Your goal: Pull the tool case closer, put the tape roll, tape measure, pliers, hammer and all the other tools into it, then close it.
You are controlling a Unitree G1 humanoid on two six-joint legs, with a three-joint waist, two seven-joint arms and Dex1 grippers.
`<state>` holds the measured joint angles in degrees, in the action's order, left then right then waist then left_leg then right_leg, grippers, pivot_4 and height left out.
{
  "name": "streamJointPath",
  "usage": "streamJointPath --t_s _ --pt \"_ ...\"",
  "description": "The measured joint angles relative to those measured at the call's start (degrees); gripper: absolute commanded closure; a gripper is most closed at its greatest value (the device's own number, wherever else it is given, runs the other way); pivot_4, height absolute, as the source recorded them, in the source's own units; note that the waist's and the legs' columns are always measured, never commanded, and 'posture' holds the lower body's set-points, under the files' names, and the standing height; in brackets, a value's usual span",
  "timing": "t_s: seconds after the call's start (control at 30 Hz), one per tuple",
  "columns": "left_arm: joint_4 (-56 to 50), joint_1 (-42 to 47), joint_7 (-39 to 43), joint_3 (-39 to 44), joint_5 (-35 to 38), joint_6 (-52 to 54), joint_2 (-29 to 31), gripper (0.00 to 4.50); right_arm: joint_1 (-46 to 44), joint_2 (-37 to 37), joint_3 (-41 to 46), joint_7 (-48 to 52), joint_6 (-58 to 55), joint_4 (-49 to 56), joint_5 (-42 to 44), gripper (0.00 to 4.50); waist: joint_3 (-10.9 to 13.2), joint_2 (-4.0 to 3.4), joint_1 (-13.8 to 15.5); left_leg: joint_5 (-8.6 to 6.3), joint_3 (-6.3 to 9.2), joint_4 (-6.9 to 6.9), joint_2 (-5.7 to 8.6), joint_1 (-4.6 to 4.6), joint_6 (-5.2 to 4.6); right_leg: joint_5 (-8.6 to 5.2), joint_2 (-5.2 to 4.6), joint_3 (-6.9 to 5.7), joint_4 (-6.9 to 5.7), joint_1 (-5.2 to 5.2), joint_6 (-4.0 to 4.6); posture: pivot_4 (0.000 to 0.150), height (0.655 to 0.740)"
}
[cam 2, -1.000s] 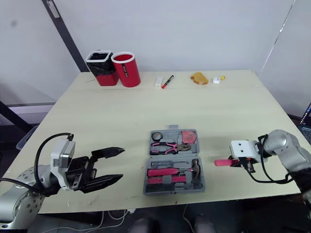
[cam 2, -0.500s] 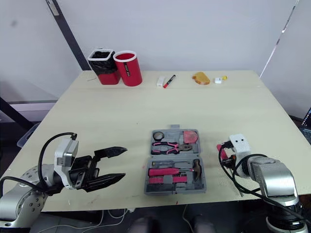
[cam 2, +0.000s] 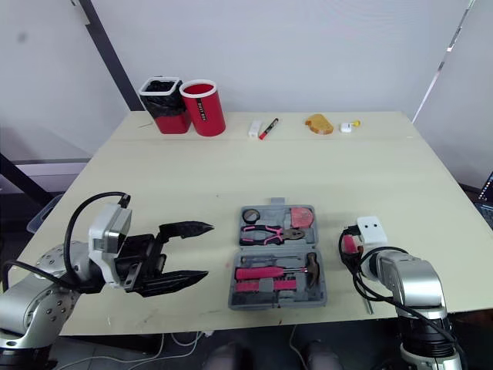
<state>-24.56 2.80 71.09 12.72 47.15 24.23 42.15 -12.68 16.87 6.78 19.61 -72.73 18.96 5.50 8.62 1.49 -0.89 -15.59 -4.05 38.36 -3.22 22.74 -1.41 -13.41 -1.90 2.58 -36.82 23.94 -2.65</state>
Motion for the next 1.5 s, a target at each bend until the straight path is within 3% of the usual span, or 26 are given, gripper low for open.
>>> streamJointPath --t_s 0.3,0.63,0.9,0.97,1.03,1.07,1.13,1.2,1.37,1.5 --pt "2.85 2.09 1.19 -0.25 0.15 0.39 0.48 0.0 18.29 -7.0 -1.08 -5.76 20.88 9.22 -0.41 0.87 -0.03 0.04 -0.32 0.0 -0.04 0.04 -0.06 -0.03 0.01 -0.04 0.0 0.02 -0.01 0.0 0.02 0.15 0.74" --pt "5.09 1.52 6.01 -0.12 0.65 0.68 2.45 0.0 19.87 -9.42 -3.61 -9.47 30.19 7.52 -0.99 0.87 -0.03 0.04 -0.75 0.01 -0.03 -0.02 -0.06 -0.09 0.02 -0.05 -0.01 0.0 0.03 -0.06 0.04 0.15 0.74" --pt "12.25 -0.75 14.04 0.36 -4.11 -8.48 2.64 0.0 21.04 -9.37 -3.47 -10.15 32.08 4.51 -0.63 0.87 -0.03 0.04 -0.95 0.01 -0.03 0.03 -0.07 -0.08 0.02 -0.05 -0.02 0.0 0.0 -0.04 0.04 0.15 0.74" --pt "13.45 -0.82 14.93 0.36 -4.36 -9.77 2.62 0.0 21.11 -9.37 -3.46 -10.22 32.65 4.46 -0.54 1.1 -0.04 0.05 -0.95 0.01 -0.02 0.03 -0.07 -0.09 0.02 -0.05 -0.03 0.0 0.0 -0.04 0.04 0.15 0.74" --pt "14.6 -1.05 15.44 0.36 -4.57 -10.85 2.54 0.0 21.28 -9.38 -3.41 -10.26 32.99 4.35 -0.35 1.72 -0.04 0.04 -1.0 0.01 -0.02 0.02 -0.07 -0.08 0.02 -0.05 -0.03 0.0 0.0 -0.03 0.05 0.15 0.74" --pt "15.03 -1.15 15.77 0.36 -4.73 -11.34 2.52 0.0 21.36 -9.38 -3.38 -10.3 33.08 4.11 -0.26 2.43 -0.04 0.05 -1.0 0.01 -0.02 0.01 -0.07 -0.08 0.02 -0.05 -0.03 0.0 0.01 -0.03 0.06 0.15 0.74" --pt "15.68 -1.31 16.21 0.36 -4.8 -12.29 2.51 0.0 21.58 -9.39 -3.4 -10.36 33.28 3.81 -0.21 3.06 -0.04 0.04 -1.0 0.01 -0.03 0.0 -0.07 -0.07 0.02 -0.05 -0.03 0.0 0.01 -0.03 0.06 0.15 0.74" --pt "16.74 -1.72 16.61 0.37 -4.82 -13.23 2.48 0.0 22.14 -9.37 -3.41 -10.49 33.54 3.73 -0.2 3.97 -0.04 0.04 -1.01 0.01 -0.03 0.0 -0.07 -0.07 0.02 -0.05 -0.03 0.0 0.01 -0.03 0.06 0.15 0.74" --pt "18.37 -2.5 17.07 0.36 -4.62 -14.69 1.68 0.0 22.67 -8.23 -3.6 -9.66 34.19 3.92 0.27 4.13 -0.06 0.08 -1.02 0.01 -0.02 0.03 -0.08 -0.08 0.02 -0.04 -0.06 0.01 0.0 -0.04 0.04 0.15 0.74" --pt "17.74 -2.55 16.54 0.34 -4.15 -14.27 1.03 0.0 22.14 -0.62 -5.3 -3.41 33.54 10.2 2.04 4.13 -0.05 0.06 -1.07 0.01 0.0 0.04 -0.06 -0.09 0.01 -0.04 -0.07 0.04 -0.01 -0.03 0.04 0.15 0.74"
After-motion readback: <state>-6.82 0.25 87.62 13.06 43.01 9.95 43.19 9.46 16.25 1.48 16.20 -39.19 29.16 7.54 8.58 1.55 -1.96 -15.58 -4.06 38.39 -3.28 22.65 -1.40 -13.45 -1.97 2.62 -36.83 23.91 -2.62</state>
